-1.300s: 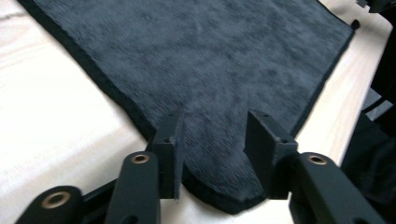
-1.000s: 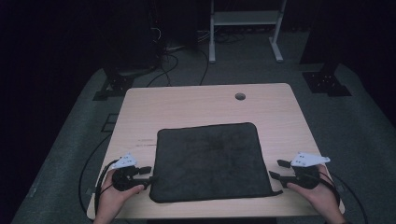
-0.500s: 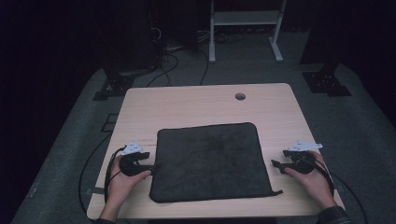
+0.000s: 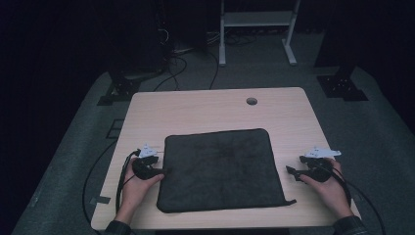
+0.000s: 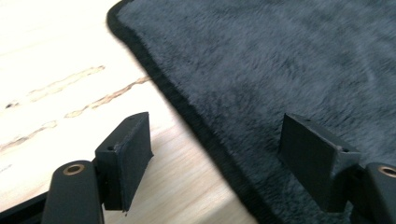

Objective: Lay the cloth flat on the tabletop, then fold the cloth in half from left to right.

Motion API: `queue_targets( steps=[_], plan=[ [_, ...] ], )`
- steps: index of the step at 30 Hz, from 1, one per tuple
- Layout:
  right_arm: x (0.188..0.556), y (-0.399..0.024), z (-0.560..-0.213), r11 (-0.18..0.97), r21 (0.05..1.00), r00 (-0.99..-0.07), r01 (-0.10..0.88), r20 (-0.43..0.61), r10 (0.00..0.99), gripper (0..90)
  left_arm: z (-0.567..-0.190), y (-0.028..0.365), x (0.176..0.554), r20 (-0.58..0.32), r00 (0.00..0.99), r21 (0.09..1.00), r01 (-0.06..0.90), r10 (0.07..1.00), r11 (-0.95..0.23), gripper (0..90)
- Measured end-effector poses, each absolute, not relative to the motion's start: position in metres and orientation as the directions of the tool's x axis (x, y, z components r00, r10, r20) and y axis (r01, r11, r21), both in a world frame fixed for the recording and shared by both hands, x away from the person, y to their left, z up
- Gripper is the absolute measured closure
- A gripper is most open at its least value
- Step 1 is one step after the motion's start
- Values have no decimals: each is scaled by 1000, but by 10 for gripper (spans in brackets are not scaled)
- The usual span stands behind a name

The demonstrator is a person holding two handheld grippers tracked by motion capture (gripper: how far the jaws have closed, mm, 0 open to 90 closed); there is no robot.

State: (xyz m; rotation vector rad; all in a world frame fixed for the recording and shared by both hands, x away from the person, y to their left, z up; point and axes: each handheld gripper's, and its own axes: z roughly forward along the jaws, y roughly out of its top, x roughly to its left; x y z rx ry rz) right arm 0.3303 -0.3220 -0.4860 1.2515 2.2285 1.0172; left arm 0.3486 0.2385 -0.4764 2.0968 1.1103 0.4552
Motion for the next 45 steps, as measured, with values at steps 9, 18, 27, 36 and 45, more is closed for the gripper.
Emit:
queue_targets(
  steps=[9,18,27,36,45],
  plan=[
    [330,-322,-486,338,750,-526,568,15,850,264,-478,238,345,0,549,750,552,836,-363,452],
    [330,-322,-486,340,750,-528,567,14,849,264,-479,238,344,-59,537,770,561,842,-304,739],
    [330,-322,-486,343,750,-532,566,14,847,257,-479,237,347,-136,515,759,603,846,-246,870],
    [330,-322,-486,345,747,-533,568,14,846,224,-470,248,347,-156,509,768,601,847,-220,870],
    [331,-322,-487,346,741,-526,576,12,850,169,-463,280,351,-133,445,775,604,886,-187,870]
  ],
)
